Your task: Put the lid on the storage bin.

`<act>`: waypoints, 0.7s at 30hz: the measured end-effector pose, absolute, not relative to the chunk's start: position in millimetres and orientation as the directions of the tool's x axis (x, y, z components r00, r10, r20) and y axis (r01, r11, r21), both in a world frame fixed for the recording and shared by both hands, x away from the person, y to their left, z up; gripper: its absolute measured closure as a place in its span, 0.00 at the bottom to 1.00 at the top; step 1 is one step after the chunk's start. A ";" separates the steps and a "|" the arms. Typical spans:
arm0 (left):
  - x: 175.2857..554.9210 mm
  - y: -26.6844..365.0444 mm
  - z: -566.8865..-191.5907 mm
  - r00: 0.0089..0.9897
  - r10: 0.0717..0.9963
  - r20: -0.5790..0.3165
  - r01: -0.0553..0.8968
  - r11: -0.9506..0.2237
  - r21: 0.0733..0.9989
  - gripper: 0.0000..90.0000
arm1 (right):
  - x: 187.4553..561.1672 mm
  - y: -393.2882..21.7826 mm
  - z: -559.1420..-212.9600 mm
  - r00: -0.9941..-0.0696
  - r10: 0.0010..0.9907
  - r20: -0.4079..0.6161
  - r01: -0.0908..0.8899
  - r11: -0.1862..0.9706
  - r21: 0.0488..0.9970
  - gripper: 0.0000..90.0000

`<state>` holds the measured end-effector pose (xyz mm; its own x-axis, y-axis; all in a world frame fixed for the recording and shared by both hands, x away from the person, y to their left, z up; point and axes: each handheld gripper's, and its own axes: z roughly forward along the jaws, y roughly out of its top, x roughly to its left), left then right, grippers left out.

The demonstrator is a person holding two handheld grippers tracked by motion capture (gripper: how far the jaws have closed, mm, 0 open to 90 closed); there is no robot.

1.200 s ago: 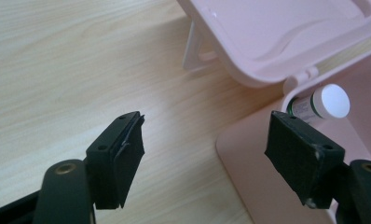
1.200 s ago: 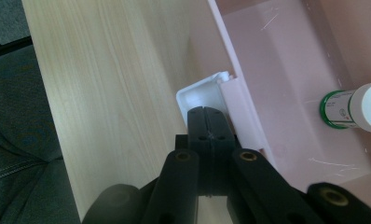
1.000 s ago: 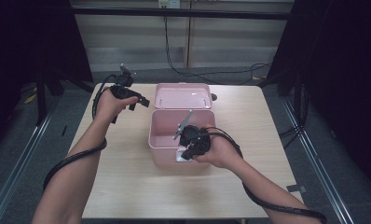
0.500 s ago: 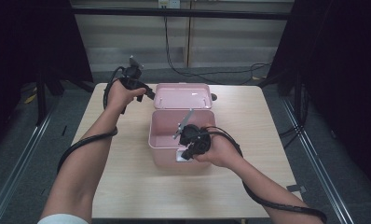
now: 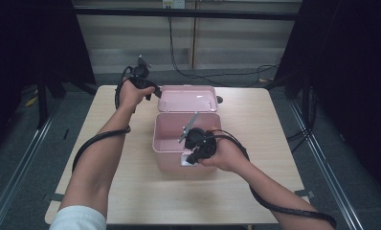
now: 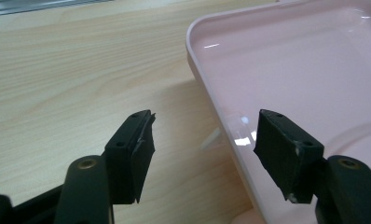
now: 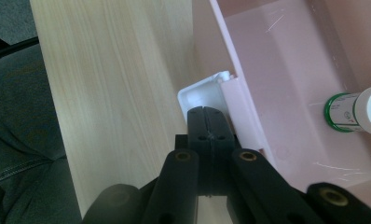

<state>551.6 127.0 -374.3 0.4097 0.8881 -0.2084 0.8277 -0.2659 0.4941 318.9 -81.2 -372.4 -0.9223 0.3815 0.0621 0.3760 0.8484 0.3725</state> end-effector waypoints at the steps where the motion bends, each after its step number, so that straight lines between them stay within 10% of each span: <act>1: 552.7 125.8 -375.8 0.403 0.891 -0.210 0.830 -0.258 0.495 0.42 | 318.8 -81.4 -372.5 -0.922 0.381 0.062 0.375 0.848 0.374 1.00; 21: 570.0 101.6 -401.1 0.349 0.915 -0.201 0.853 -0.221 0.473 0.56 | 320.1 -82.6 -372.3 -0.924 0.375 0.075 0.375 0.850 0.370 1.00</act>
<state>570.0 101.6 -401.1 0.3492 0.9153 -0.2009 0.8526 -0.2213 0.4735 320.1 -82.6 -372.3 -0.9241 0.3746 0.0750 0.3746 0.8501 0.3700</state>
